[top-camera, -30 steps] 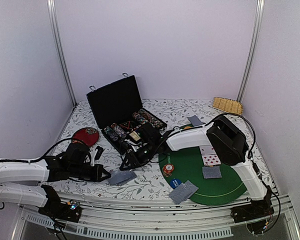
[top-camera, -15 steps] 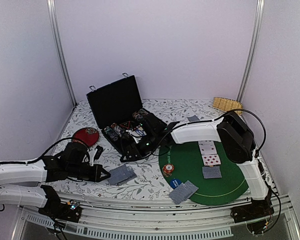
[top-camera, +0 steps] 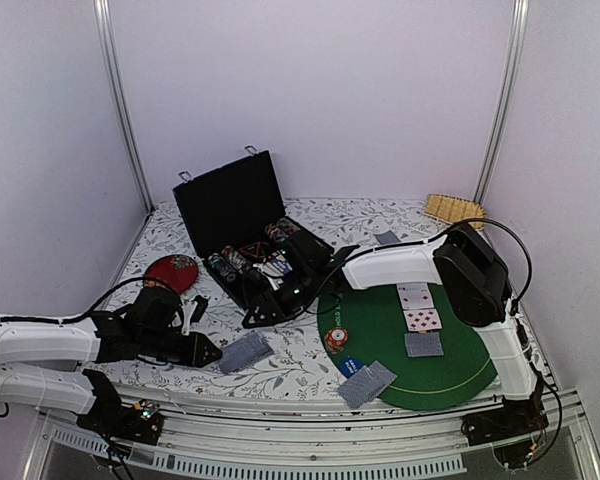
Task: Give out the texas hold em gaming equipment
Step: Place the poker card in the face-down deck piles, then pick up the poker card from the face-down deck piles.
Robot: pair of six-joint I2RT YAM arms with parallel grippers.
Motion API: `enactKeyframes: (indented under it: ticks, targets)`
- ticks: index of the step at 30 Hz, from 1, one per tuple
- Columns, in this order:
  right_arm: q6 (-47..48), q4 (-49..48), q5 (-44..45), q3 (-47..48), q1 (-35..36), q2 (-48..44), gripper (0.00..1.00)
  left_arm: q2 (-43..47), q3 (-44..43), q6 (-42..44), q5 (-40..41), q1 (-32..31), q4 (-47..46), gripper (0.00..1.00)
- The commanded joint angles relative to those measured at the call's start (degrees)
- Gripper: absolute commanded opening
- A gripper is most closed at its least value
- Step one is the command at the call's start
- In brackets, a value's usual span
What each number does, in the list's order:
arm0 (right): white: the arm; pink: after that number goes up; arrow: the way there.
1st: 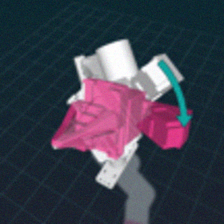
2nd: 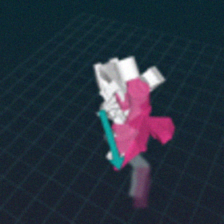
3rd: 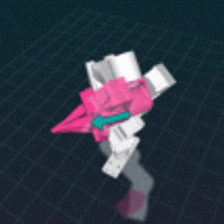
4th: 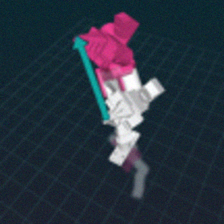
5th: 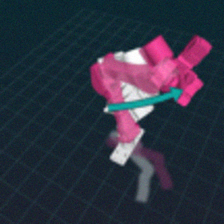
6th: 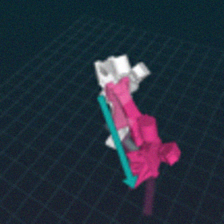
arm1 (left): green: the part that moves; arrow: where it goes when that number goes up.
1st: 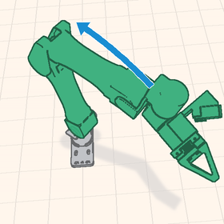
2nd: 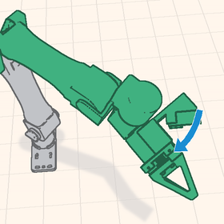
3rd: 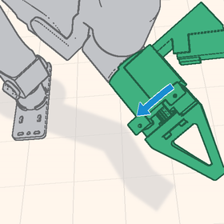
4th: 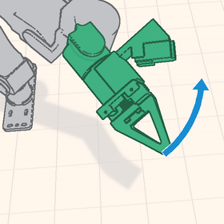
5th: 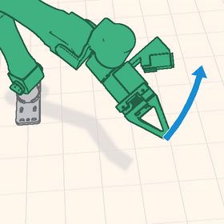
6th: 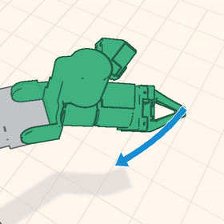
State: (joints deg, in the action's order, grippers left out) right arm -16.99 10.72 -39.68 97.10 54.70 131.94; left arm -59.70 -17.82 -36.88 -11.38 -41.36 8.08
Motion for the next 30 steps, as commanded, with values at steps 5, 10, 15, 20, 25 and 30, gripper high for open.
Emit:
enactKeyframes:
  ticks: [5, 10, 15, 20, 25, 30]
  targets:
    - [-0.1, -1.1, -1.4, -0.8, -0.1, -3.3, 0.56, 1.6, 0.6, -0.3, 2.7, -0.2, 1.6, 0.14]
    - [0.1, -1.2, -1.2, -1.6, -0.2, -3.9, 0.56, 2.1, 0.6, -0.2, 2.2, -0.3, 1.0, 0.06]
    - [0.5, -0.9, -0.9, -1.7, -0.1, -4.2, 0.56, 0.8, 1.0, 0.1, 3.9, 0.0, -0.6, 0.26]
    - [0.8, -0.9, -1.1, -2.1, -0.1, -4.3, 0.56, -3.3, 0.6, 0.7, 4.3, 0.1, -2.2, 0.29]
    - [1.2, -0.3, -0.7, -2.2, -0.2, -4.5, 0.55, -5.3, 0.0, 1.0, -0.9, 0.1, -5.4, 0.11]
    - [1.6, 0.2, -0.1, -2.3, -0.1, -4.8, 0.55, 1.0, 0.0, 1.1, -0.1, 0.1, -0.5, 0.00]
